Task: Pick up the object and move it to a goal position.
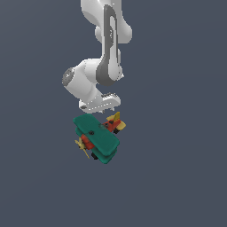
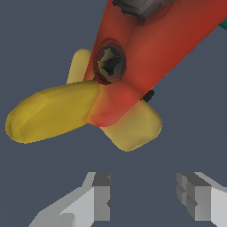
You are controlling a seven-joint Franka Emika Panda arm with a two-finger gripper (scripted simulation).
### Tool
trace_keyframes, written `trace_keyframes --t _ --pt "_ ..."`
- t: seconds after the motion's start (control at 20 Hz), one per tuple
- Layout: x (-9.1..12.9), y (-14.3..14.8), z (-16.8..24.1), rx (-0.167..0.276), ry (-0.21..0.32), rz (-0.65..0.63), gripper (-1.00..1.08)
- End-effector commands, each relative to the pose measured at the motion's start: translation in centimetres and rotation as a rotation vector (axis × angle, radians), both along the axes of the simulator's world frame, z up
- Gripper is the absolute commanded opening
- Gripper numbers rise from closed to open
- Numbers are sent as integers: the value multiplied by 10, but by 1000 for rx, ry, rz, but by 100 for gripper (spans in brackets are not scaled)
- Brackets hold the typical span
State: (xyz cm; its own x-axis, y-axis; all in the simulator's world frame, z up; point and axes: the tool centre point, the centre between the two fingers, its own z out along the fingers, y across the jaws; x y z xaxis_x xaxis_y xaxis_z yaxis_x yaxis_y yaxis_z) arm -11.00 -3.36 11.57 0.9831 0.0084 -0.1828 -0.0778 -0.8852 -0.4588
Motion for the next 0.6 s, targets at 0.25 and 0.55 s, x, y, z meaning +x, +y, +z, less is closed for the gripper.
trace_keyframes --t 0.25,0.55 --pt "-4 0 -3 73 -7 -28 28" --pt "-6 0 -5 152 -23 -62 28"
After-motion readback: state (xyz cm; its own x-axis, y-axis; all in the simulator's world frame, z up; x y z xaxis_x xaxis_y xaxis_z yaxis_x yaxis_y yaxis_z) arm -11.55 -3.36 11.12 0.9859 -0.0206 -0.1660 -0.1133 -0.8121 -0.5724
